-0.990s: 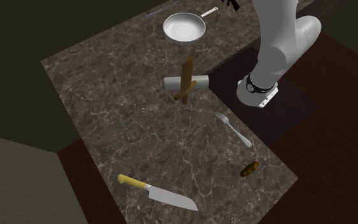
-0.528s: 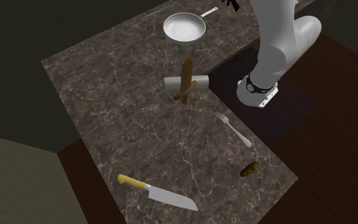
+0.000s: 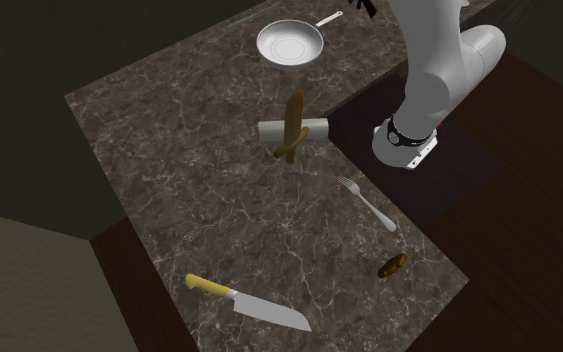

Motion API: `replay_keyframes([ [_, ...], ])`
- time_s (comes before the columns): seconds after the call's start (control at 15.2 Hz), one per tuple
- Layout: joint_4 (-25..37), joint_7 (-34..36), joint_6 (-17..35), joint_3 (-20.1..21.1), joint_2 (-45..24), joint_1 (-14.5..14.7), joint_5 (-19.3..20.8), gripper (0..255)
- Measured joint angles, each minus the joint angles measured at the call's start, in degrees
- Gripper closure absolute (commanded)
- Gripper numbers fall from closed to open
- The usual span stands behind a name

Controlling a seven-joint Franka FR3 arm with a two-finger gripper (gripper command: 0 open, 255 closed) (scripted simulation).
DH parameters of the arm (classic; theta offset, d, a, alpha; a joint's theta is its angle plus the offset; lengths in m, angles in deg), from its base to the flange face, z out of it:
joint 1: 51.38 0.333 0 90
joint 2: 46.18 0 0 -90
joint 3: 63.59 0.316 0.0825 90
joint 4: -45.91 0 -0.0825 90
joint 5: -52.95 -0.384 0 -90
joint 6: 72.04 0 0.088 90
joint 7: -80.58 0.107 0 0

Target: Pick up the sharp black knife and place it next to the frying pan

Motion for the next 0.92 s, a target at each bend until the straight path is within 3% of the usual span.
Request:
replay_keyframes([
  [0.4,-0.3,-0.1,0.6,0.2,-0.4,0.0,-0.2,255],
  [0.46,-0.3,-0.1,0.7,0.2,-0.4,0.1,-0.2,0],
  [0.92,-0.1,0.0,0.1,0.0,-0.1,0.0,0.0,0],
])
